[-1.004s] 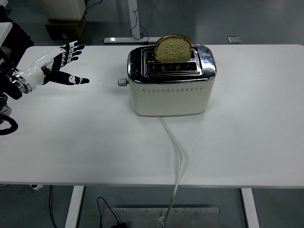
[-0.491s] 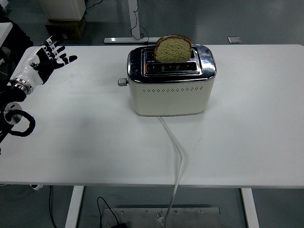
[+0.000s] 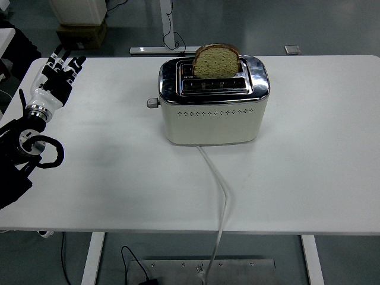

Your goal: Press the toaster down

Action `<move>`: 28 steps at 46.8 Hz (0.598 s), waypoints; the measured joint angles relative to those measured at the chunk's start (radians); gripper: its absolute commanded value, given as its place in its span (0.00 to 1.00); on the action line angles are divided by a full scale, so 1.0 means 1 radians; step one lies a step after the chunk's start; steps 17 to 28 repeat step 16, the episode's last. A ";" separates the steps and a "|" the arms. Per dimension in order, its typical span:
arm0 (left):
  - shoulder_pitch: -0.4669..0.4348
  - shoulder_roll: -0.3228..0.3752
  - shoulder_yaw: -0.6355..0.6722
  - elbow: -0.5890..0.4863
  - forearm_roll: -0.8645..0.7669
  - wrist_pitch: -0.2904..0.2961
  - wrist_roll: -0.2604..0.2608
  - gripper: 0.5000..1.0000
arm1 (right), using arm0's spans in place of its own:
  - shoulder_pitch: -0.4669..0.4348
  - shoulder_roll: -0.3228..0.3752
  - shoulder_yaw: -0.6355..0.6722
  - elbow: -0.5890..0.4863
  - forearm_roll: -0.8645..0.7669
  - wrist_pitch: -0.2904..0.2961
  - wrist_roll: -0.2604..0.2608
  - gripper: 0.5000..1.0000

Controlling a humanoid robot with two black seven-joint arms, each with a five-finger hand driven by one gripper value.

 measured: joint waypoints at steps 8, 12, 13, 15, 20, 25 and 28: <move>0.000 -0.013 -0.006 0.031 -0.007 -0.028 0.004 1.00 | 0.005 0.000 -0.001 -0.002 -0.002 -0.001 0.000 1.00; 0.001 -0.013 -0.006 0.032 -0.008 -0.030 0.005 1.00 | 0.005 0.000 -0.001 -0.002 -0.003 -0.001 0.000 1.00; 0.001 -0.014 -0.006 0.032 -0.008 -0.030 0.005 1.00 | 0.005 0.000 0.000 -0.002 -0.003 -0.001 0.000 1.00; 0.002 -0.015 -0.006 0.032 -0.008 -0.030 0.005 1.00 | 0.006 0.000 0.000 -0.002 -0.003 -0.001 0.000 1.00; 0.003 -0.016 -0.006 0.032 -0.008 -0.030 0.006 1.00 | 0.006 0.000 0.000 -0.002 -0.003 -0.001 0.000 1.00; 0.003 -0.016 -0.006 0.032 -0.008 -0.030 0.006 1.00 | 0.006 0.000 0.000 -0.002 -0.003 -0.001 0.000 1.00; 0.003 -0.016 -0.006 0.032 -0.008 -0.030 0.006 1.00 | 0.006 0.000 0.000 -0.002 -0.003 -0.001 0.000 1.00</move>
